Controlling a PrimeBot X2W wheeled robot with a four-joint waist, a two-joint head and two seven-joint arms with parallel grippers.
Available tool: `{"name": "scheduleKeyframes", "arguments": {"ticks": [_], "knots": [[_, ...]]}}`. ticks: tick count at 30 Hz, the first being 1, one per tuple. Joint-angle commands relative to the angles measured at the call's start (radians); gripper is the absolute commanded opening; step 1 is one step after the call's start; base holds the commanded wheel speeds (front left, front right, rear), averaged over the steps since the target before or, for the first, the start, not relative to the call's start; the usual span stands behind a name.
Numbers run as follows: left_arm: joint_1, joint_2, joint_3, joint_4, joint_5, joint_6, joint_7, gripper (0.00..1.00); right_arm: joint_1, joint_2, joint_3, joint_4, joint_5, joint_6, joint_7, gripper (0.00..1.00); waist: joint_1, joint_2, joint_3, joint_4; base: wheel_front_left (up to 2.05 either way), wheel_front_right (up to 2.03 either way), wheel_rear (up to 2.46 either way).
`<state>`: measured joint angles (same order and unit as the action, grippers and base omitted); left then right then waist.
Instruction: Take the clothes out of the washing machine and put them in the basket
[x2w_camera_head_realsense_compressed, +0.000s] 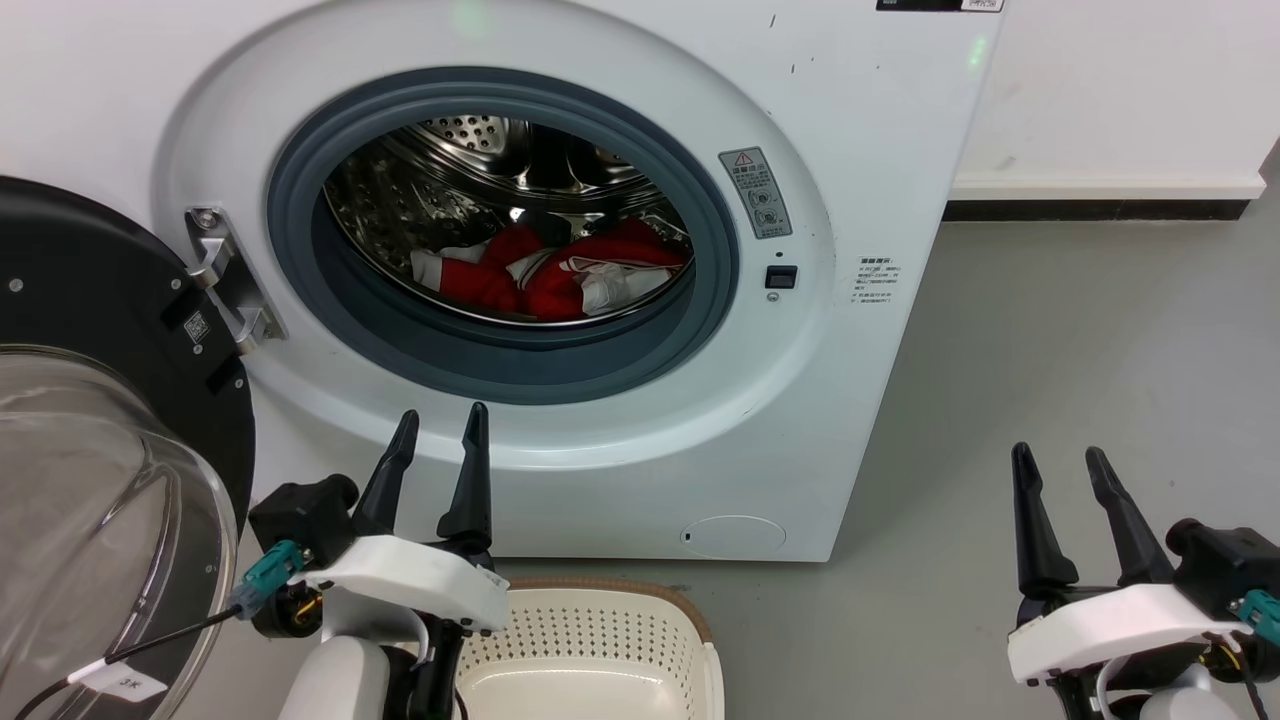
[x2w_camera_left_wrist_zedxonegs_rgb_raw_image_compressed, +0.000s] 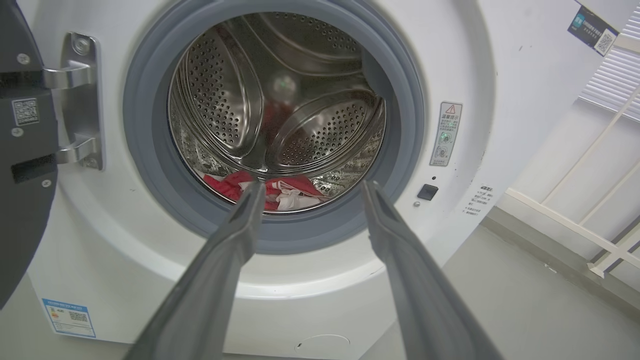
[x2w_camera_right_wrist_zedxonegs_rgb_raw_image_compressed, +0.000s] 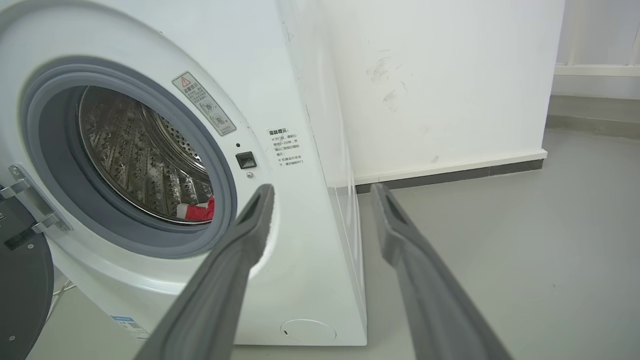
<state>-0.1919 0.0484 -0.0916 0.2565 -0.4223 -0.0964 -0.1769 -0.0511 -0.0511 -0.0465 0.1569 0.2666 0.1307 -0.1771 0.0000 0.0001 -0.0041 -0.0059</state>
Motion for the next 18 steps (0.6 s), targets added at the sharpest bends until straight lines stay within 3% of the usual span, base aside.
{"name": "scheduleKeyframes", "arguments": {"ticks": [1,18], "knots": [[-0.022,0.003,-0.004,-0.002,0.026,0.003,-0.009,1.0,0.001,0.001,0.001,-0.004,-0.027,0.0,-0.009,1.0,0.0,-0.0001,0.0,0.0,0.0,0.0,0.0],[-0.031,0.003,-0.021,0.02,0.177,0.018,-0.047,1.0,0.003,0.001,-0.005,0.016,-0.185,0.0,-0.038,1.0,0.0,-0.0001,-0.001,0.002,0.0,0.0,0.0]]}}
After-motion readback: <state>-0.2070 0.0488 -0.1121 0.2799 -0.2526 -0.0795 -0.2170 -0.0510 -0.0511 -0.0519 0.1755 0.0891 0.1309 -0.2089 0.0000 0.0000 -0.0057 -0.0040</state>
